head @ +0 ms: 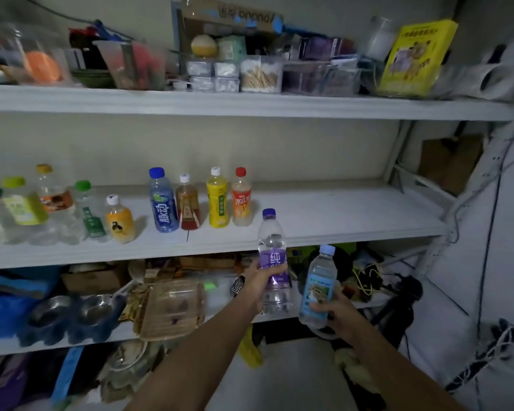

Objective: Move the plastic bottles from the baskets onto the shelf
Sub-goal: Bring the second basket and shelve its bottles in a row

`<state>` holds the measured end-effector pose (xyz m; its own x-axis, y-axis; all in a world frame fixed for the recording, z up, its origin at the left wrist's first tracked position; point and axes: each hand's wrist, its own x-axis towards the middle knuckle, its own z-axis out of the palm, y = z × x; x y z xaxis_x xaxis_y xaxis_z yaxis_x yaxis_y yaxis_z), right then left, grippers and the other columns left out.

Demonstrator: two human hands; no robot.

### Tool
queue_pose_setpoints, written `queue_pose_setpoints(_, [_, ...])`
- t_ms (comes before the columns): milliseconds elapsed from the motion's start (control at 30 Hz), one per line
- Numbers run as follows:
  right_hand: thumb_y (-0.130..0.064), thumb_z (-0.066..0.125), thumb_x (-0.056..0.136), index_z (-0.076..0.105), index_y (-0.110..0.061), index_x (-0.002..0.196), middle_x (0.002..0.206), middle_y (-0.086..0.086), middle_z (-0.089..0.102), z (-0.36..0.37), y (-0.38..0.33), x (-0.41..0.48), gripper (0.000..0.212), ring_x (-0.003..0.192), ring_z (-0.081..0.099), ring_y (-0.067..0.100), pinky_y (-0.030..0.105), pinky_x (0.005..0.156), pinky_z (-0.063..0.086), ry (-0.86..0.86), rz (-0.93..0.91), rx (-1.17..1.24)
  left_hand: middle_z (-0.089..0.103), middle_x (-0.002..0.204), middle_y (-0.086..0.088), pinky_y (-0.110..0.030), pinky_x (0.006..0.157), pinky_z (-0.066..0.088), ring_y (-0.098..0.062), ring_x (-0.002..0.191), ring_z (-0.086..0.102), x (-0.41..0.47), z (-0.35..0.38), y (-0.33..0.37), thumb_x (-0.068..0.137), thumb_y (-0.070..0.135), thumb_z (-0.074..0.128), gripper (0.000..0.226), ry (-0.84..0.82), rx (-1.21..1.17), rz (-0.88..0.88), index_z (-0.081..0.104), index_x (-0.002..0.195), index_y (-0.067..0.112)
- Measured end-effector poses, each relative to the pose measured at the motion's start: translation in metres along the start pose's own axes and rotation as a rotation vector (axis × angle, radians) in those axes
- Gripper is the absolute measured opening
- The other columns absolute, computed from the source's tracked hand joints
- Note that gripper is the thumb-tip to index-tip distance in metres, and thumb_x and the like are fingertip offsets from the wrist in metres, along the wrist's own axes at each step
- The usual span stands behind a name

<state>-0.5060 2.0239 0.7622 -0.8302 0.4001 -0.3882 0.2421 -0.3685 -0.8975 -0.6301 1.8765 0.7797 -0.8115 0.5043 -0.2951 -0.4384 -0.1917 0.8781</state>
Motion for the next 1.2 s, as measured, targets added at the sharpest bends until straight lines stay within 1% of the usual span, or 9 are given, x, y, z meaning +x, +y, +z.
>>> queue_pose_setpoints(167, [0.013, 0.076, 0.058, 0.054, 0.001, 0.122, 0.111, 0.018, 0.066, -0.004, -0.033, 0.061, 0.068, 0.101, 0.064, 0.036, 0.042, 0.073, 0.059, 0.091, -0.069, 0.015, 0.065, 0.108, -0.007, -0.026, 0.065, 0.052, -0.021, 0.092, 0.063, 0.074, 0.026, 0.028, 0.067, -0.004, 0.080, 0.056, -0.065, 0.268, 0.117, 0.051, 0.112, 0.013])
queue_pose_setpoints(267, [0.003, 0.088, 0.042, 0.056, -0.002, 0.115, 0.109, 0.017, 0.066, 0.003, -0.062, 0.092, 0.080, 0.098, 0.065, 0.035, 0.041, 0.068, 0.059, 0.143, -0.090, 0.029, 0.061, 0.104, -0.005, -0.023, 0.062, 0.051, -0.019, 0.091, 0.060, 0.120, 0.034, 0.047, 0.067, -0.013, 0.075, 0.057, -0.126, 0.370, 0.192, 0.049, 0.109, 0.014])
queue_pose_setpoints(400, [0.019, 0.071, 0.064, 0.053, -0.004, 0.117, 0.114, 0.017, 0.064, 0.010, -0.094, 0.147, 0.061, 0.106, 0.060, 0.038, 0.044, 0.078, 0.056, 0.199, -0.139, 0.051, 0.054, 0.102, -0.006, -0.018, 0.064, 0.050, -0.021, 0.092, 0.055, 0.182, 0.042, 0.063, 0.065, -0.016, 0.074, 0.058, -0.135, 0.487, 0.324, 0.045, 0.101, 0.018])
queue_pose_setpoints(533, [0.019, 0.075, 0.060, 0.054, -0.010, 0.111, 0.116, 0.014, 0.063, 0.019, -0.111, 0.195, 0.063, 0.109, 0.058, 0.035, 0.052, 0.093, 0.049, 0.263, -0.174, -0.021, 0.044, 0.116, -0.013, -0.036, 0.088, 0.050, -0.027, 0.106, 0.049, 0.227, 0.037, 0.066, 0.057, 0.008, 0.085, 0.076, 0.011, 0.724, 0.369, 0.047, 0.123, 0.012])
queue_pose_setpoints(700, [0.020, 0.076, 0.059, 0.054, -0.011, 0.111, 0.117, 0.014, 0.062, 0.023, -0.110, 0.243, 0.064, 0.111, 0.057, 0.035, 0.046, 0.090, 0.051, 0.297, -0.199, -0.112, 0.056, 0.106, -0.011, -0.051, 0.077, 0.057, -0.030, 0.096, 0.059, 0.294, 0.015, 0.043, 0.039, 0.037, 0.081, 0.080, -0.030, 0.697, 0.382, 0.052, 0.111, 0.017])
queue_pose_setpoints(833, [0.020, 0.077, 0.060, 0.052, -0.004, 0.120, 0.118, 0.014, 0.059, 0.023, -0.104, 0.265, 0.069, 0.114, 0.055, 0.035, 0.042, 0.091, 0.049, 0.341, -0.179, -0.194, 0.060, 0.096, -0.008, -0.041, 0.073, 0.057, -0.022, 0.088, 0.063, 0.286, 0.013, 0.063, 0.053, 0.015, 0.083, 0.056, -0.068, 0.660, 0.473, 0.054, 0.101, 0.020])
queue_pose_setpoints(933, [0.011, 0.082, 0.061, 0.050, 0.000, 0.126, 0.124, 0.015, 0.058, 0.022, -0.110, 0.277, 0.073, 0.117, 0.054, 0.033, 0.043, 0.096, 0.048, 0.383, -0.170, -0.390, 0.059, 0.109, -0.001, -0.029, 0.082, 0.054, -0.013, 0.099, 0.061, 0.277, 0.010, 0.062, 0.068, 0.000, 0.079, 0.061, -0.145, 0.644, 0.476, 0.047, 0.111, 0.028])
queue_pose_setpoints(1067, [0.002, 0.084, 0.063, 0.053, -0.001, 0.122, 0.118, 0.013, 0.060, 0.017, -0.121, 0.282, 0.066, 0.110, 0.057, 0.028, 0.029, 0.084, 0.045, 0.336, -0.171, -0.585, 0.047, 0.134, 0.002, -0.032, 0.101, 0.046, -0.014, 0.121, 0.049, 0.273, -0.005, 0.040, 0.069, 0.020, 0.084, 0.085, -0.171, 0.770, 0.358, 0.033, 0.137, 0.019])
queue_pose_setpoints(1200, [0.000, 0.087, 0.059, 0.056, -0.001, 0.119, 0.121, 0.016, 0.062, 0.009, -0.123, 0.286, 0.068, 0.114, 0.058, 0.034, 0.040, 0.096, 0.048, 0.327, -0.188, -0.652, 0.040, 0.142, 0.001, -0.034, 0.104, 0.041, -0.017, 0.128, 0.043, 0.276, -0.013, 0.028, 0.073, 0.033, 0.082, 0.086, -0.132, 0.914, 0.357, 0.033, 0.142, 0.015])
